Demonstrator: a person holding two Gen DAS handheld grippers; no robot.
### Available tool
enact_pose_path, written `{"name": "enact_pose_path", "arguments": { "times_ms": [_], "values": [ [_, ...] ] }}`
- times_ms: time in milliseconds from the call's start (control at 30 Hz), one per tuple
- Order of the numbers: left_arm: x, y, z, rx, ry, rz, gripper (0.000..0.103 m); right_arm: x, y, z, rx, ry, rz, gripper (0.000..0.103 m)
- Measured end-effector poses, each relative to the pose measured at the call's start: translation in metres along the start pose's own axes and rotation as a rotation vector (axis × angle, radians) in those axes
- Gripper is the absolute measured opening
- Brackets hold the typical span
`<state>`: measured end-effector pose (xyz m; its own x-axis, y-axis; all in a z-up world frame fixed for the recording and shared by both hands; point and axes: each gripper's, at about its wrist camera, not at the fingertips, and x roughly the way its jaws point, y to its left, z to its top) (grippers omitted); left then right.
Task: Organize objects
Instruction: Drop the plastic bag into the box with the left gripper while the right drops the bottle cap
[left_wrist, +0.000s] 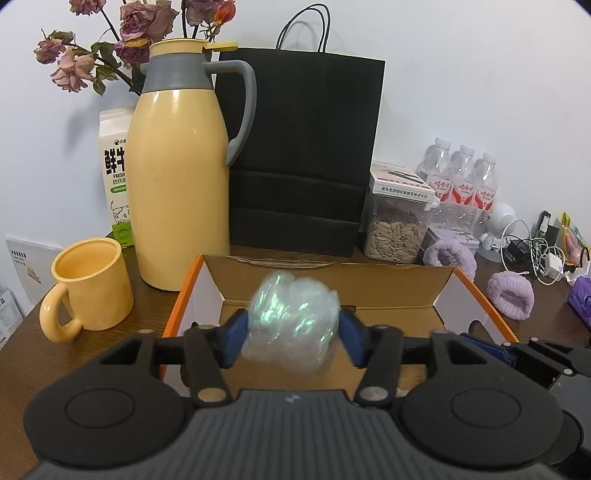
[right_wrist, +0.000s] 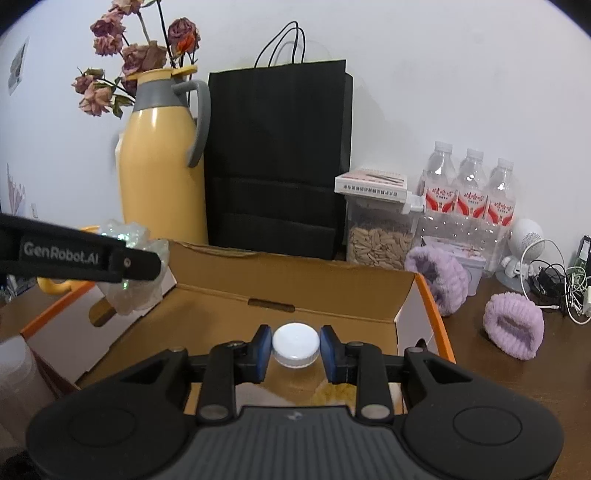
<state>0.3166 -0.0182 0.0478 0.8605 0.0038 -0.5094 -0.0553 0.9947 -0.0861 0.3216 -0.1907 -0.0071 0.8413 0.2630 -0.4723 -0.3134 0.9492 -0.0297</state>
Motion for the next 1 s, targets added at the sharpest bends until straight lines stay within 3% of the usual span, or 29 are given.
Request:
{"name": "enact_pose_path", "arguments": {
  "times_ms": [33,67,100,133,167,233,633,1000],
  "values": [
    [0.0,-0.001,0.0,0.0,-0.001,0.004,0.086,0.0,0.0,0.0,0.0,0.003,-0.003,0.039],
    [-0.001,-0.001,0.0,-0.001,-0.009,0.009,0.101,-0.001,-0.001,0.0,0.003,0.006,-0.006,0.058],
    [-0.002,-0.001,0.0,-0.002,-0.025,0.013,0.103,-0.001,-0.002,0.0,0.007,0.006,-0.011,0.069],
    [-0.004,-0.001,0.0,-0.005,-0.034,0.018,0.103,-0.002,-0.002,0.0,0.009,0.001,-0.017,0.087],
    [-0.004,-0.001,0.0,-0.009,-0.033,0.019,0.103,-0.003,-0.003,0.001,0.009,-0.008,-0.022,0.095],
    [-0.002,0.0,0.0,-0.018,-0.024,0.024,0.103,-0.005,-0.004,0.002,0.016,-0.015,-0.024,0.101],
    [-0.008,-0.001,0.001,-0.018,-0.028,0.026,0.103,-0.012,-0.004,0.005,0.016,-0.022,-0.031,0.103],
    [-0.056,0.0,-0.002,-0.02,-0.124,0.02,0.103,-0.048,0.001,0.004,-0.009,-0.065,-0.036,0.103]
  ]
}}
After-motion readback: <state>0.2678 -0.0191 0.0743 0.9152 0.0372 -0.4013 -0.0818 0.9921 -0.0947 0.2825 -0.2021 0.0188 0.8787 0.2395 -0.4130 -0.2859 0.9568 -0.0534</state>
